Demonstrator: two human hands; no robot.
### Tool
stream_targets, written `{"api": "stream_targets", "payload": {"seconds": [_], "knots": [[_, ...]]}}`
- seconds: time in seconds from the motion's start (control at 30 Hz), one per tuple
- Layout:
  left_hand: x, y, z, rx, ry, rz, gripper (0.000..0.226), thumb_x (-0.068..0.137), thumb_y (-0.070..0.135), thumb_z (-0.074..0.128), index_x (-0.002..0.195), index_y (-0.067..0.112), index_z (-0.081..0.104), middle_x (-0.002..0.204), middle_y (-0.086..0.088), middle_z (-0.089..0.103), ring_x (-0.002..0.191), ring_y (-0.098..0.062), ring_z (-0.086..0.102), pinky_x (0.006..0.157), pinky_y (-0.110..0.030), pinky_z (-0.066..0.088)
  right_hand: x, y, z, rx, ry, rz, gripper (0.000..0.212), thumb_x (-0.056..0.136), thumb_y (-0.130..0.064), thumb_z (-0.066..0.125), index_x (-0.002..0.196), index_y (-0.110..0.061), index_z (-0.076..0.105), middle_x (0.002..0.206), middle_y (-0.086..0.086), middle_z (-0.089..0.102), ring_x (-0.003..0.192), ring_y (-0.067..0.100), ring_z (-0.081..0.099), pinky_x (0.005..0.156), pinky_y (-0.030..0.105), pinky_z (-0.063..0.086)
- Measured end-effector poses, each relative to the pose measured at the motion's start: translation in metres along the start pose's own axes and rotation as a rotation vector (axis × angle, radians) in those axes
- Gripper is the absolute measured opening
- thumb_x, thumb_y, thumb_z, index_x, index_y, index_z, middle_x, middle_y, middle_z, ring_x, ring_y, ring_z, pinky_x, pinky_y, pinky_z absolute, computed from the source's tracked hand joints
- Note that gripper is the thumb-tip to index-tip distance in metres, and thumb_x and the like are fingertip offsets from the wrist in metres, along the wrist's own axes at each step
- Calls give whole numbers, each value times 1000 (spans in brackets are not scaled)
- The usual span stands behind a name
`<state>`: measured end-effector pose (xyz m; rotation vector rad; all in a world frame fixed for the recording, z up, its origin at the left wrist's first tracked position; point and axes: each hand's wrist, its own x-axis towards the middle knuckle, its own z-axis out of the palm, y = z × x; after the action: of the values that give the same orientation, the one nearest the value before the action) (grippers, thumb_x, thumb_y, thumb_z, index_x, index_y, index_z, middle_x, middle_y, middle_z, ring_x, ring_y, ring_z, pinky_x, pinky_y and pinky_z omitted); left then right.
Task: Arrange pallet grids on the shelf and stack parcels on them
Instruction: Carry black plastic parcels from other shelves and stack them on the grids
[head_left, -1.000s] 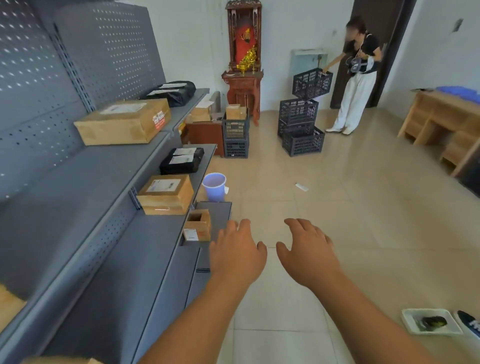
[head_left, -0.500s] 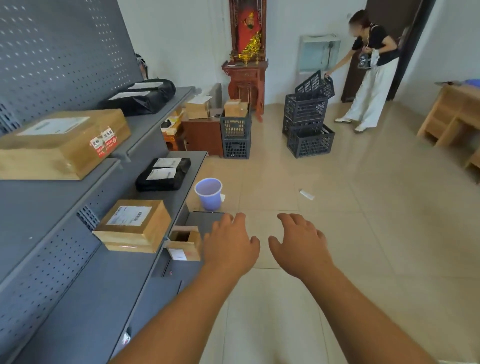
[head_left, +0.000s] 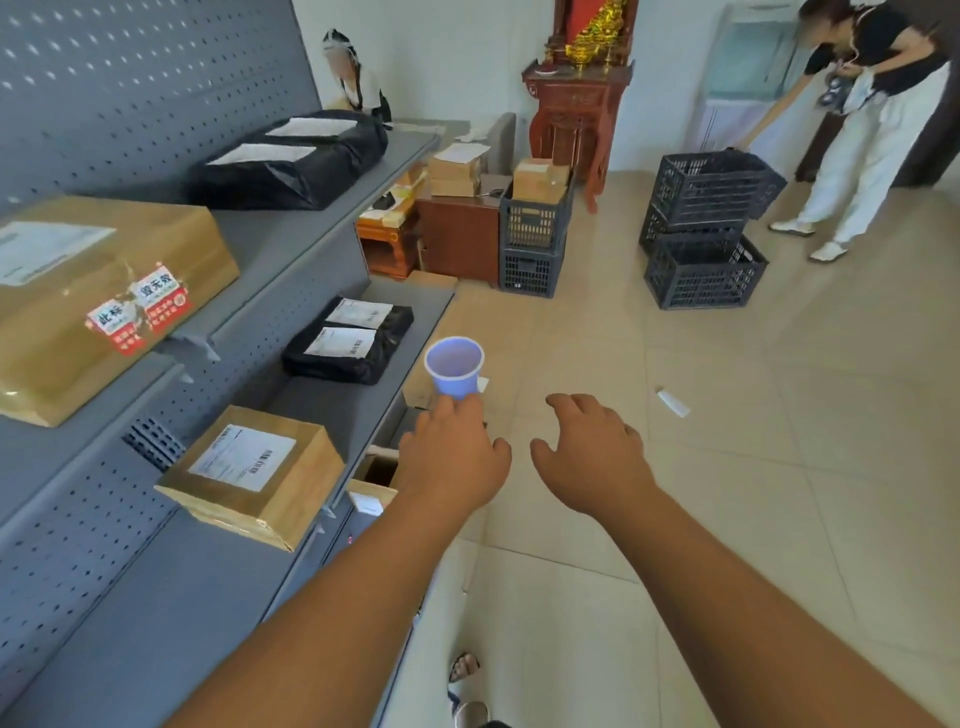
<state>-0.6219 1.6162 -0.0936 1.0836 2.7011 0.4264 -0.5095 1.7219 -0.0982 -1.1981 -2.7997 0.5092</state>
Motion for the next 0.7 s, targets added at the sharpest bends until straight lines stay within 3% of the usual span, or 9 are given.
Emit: {"api": "stream_targets", "payload": {"seconds": [0.13,0.27,0.47,0.7], "knots": [[77,-13,0,-22,-11,-17,45,93,43,53,133,24,47,132,-5,49,122,-30,47,95,-45,44,74,-12,-1,-19,-21,13,55,96,-44,49,145,-24,40,144,2,46,127,29,46,101,44,38],[147,-22,-4,-24,-33,-22,50,93,41,53,140,24,45,140,-4,46,126,-30,46,97,-45,43,138,-23,-3,-22,-19,24,55,96,-45,49,146,-24,39,144,2,46,126,28,47,100,45,39],[224,-28,-4,-12,-54,-38,45,94,40,52,135,22,47,136,-6,47,123,-31,47,94,-44,43,221,-31,3,-24,-46,24,55,97,-45,48,146,-25,38,145,2,45,126,28,47,99,45,39],[307,-34,7,-45,-48,-192,37,93,37,50,127,23,51,130,-6,50,117,-33,51,82,-39,36,330,-38,17,-43,-118,-112,55,97,-45,48,147,-25,38,142,2,47,125,29,48,97,42,39]]}}
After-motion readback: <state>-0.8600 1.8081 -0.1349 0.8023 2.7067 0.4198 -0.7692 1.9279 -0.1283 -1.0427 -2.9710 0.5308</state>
